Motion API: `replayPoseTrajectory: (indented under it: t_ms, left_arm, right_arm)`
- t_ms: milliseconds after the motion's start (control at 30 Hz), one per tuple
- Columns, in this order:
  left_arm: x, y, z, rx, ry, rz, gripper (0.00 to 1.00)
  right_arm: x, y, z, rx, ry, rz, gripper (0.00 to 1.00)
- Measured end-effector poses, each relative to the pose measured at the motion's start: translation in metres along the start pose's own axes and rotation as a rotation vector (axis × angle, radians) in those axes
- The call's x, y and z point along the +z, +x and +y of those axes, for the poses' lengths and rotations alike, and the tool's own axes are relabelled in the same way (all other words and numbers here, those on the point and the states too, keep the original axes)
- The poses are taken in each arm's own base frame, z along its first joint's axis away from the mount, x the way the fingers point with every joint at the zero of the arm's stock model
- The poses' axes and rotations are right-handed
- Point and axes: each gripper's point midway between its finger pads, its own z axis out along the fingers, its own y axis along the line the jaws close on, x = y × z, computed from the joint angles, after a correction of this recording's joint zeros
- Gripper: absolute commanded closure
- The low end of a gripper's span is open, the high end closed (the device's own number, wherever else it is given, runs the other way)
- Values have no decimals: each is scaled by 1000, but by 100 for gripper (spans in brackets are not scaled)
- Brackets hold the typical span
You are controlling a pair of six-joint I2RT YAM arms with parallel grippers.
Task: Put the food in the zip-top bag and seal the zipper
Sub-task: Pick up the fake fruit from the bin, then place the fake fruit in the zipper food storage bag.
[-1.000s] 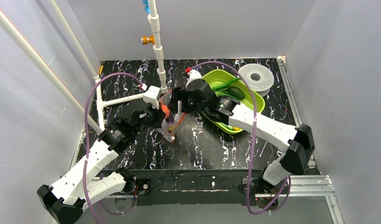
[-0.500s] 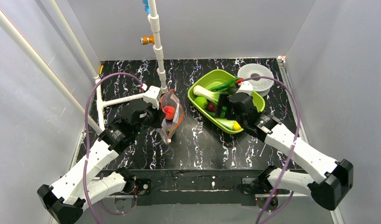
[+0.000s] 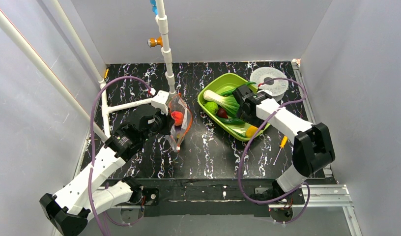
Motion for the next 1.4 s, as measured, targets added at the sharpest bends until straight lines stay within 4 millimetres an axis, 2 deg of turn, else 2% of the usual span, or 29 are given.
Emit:
replayPoseTrajectory:
  t_ms: [200, 300, 333, 467, 533, 600, 700, 800, 967, 1033, 1133, 1267, 1333, 1400]
  left_arm:
    - [1, 1, 0, 0, 0, 4, 100]
    - [2, 1, 0, 0, 1, 7, 100]
    - [2, 1, 0, 0, 1, 8, 100]
    - [2, 1, 0, 0, 1, 8, 100]
    - [2, 2, 0, 0, 1, 8, 100]
    - [2, 2, 0, 1, 1, 9, 100]
    - [3, 2, 0, 1, 1, 13, 100]
    - [3, 3, -1, 1, 3, 15, 100]
    - [4, 3, -1, 1, 3, 18, 100]
    - [4, 4, -1, 1, 2, 18, 100]
    - [4, 4, -1, 1, 2, 18, 100]
    - [4, 4, -1, 1, 2, 18, 100]
    - [4, 4, -1, 1, 2, 18, 100]
    - [4, 4, -1, 1, 3, 18, 100]
  right_arm:
    - [25, 15, -4, -12, 89, 43, 10]
    - [37, 20, -3, -10, 113, 63, 16]
    - [41, 22, -2, -6, 115, 70, 21]
    - [53, 30, -2, 5, 129, 101, 52]
    - [57, 33, -3, 6, 137, 111, 59]
    - [57, 32, -4, 5, 139, 109, 62]
    - [55, 27, -7, 6, 145, 83, 83]
    - [43, 15, -12, 18, 123, 33, 97]
    - [1, -20, -15, 69, -16, -97, 99]
    - [-13, -25, -13, 71, -119, -134, 99]
    - [-25, -9, 0, 13, -326, -120, 94]
    - [-44, 41, 37, -131, -721, -10, 96]
    - [-68, 57, 61, -199, -915, 63, 97]
    - [-94, 64, 83, -249, -1083, 110, 97]
